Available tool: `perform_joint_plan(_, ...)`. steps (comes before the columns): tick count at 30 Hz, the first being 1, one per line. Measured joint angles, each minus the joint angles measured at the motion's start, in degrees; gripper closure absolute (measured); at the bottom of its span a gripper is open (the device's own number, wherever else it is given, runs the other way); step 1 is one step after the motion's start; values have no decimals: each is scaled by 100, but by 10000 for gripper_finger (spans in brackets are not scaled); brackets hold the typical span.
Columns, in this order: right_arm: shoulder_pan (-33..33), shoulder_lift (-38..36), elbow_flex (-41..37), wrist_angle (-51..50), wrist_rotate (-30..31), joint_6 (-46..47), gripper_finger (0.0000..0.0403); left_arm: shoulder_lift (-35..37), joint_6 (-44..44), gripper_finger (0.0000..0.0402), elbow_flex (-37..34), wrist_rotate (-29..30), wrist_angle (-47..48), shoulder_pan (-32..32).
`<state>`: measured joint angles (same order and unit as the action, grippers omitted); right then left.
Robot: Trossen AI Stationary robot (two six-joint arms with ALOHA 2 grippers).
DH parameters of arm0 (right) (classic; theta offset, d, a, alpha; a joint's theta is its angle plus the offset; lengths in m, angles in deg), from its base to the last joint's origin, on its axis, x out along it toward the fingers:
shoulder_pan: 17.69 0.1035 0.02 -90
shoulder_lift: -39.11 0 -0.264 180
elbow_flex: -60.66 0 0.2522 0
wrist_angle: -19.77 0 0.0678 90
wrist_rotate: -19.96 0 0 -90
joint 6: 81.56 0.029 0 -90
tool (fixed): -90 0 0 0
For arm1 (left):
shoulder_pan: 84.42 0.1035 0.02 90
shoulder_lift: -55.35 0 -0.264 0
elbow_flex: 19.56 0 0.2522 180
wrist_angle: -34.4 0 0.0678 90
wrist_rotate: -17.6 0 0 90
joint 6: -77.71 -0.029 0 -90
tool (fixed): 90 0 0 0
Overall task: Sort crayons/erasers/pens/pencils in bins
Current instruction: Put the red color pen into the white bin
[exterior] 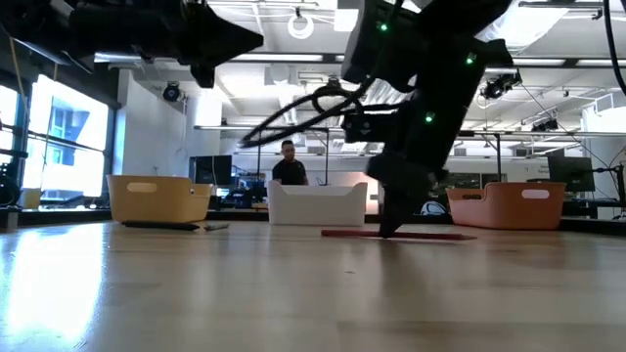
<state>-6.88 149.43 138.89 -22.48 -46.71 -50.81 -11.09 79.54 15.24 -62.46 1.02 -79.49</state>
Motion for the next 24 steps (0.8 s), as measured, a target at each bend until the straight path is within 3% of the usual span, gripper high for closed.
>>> perform_joint_plan(6,-31,-436,4,-282,288,-181,394,377,4,401,-113,90,100,-2)
perform_joint_plan(12,-256,-651,8,-315,415,-517,394,1001,258,401,-803,360,-405,277)
perform_joint_plan(17,-761,-671,74,-258,563,-1113,394,1511,503,401,-1243,-90,-738,616)
perform_joint_plan(24,-1717,-682,736,-125,967,-2492,394,1912,507,401,-1469,-236,-667,825)
